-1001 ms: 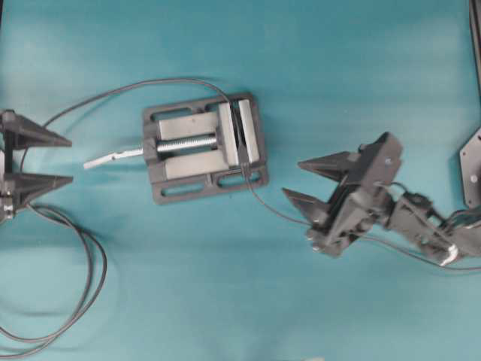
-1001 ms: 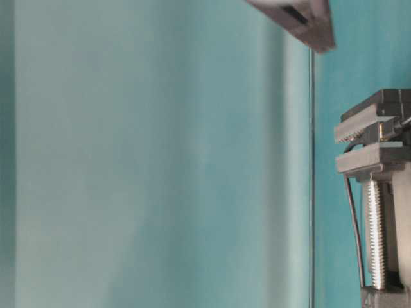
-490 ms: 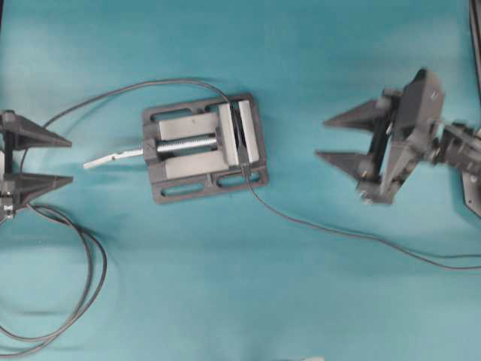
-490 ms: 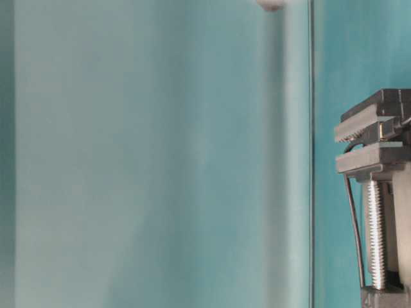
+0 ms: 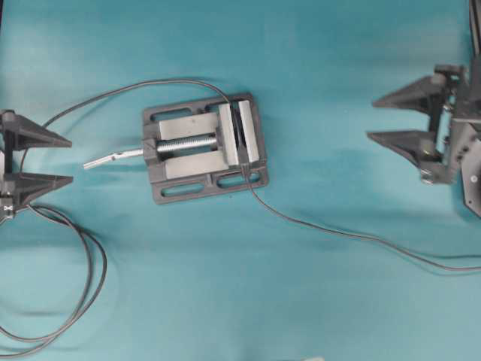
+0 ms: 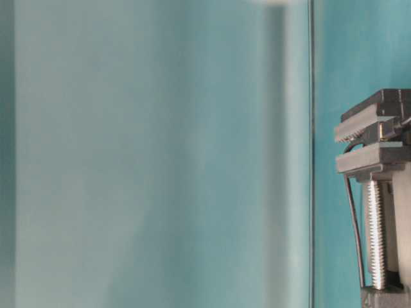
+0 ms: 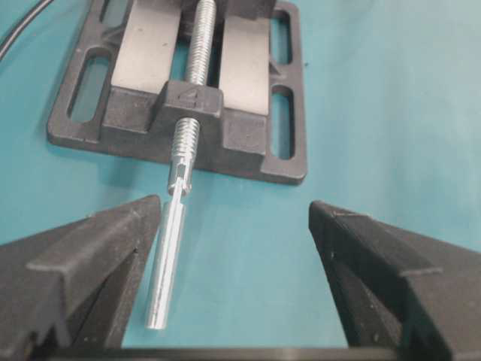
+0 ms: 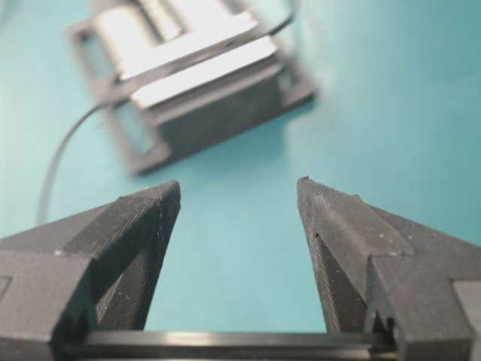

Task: Insert the USB cable into the fixed female connector.

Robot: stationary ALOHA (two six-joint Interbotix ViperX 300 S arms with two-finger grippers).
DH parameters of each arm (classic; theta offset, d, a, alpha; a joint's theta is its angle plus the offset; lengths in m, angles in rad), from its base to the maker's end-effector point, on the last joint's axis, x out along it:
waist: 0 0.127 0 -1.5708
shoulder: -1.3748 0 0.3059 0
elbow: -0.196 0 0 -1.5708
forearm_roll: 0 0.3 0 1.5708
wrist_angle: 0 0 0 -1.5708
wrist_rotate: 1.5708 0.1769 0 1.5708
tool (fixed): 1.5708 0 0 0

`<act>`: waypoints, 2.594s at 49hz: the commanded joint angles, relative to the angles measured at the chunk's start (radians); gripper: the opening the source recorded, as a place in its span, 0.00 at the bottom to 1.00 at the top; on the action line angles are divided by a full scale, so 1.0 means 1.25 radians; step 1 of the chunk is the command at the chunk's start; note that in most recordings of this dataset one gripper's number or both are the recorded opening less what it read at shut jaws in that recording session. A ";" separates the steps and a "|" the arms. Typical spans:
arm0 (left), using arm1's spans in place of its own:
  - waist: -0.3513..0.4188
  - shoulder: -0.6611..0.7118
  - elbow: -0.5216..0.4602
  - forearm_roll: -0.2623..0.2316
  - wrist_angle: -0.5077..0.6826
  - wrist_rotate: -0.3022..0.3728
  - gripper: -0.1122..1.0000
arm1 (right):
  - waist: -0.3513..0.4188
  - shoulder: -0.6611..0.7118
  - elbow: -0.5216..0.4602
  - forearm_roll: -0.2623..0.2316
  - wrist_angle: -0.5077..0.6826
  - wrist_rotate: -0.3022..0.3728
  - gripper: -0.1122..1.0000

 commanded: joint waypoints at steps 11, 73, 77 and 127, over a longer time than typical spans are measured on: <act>0.001 0.005 -0.009 0.002 -0.004 -0.005 0.98 | 0.001 -0.136 0.037 -0.010 0.096 -0.001 0.69; 0.001 0.005 -0.009 0.002 -0.004 -0.005 0.98 | 0.001 -0.218 0.048 -0.106 0.256 0.056 0.68; 0.001 0.005 -0.009 0.002 -0.004 -0.005 0.98 | 0.001 -0.218 0.043 -0.106 0.276 0.058 0.68; 0.001 0.005 -0.009 0.002 -0.004 -0.005 0.98 | 0.001 -0.218 0.054 -0.106 0.341 0.063 0.68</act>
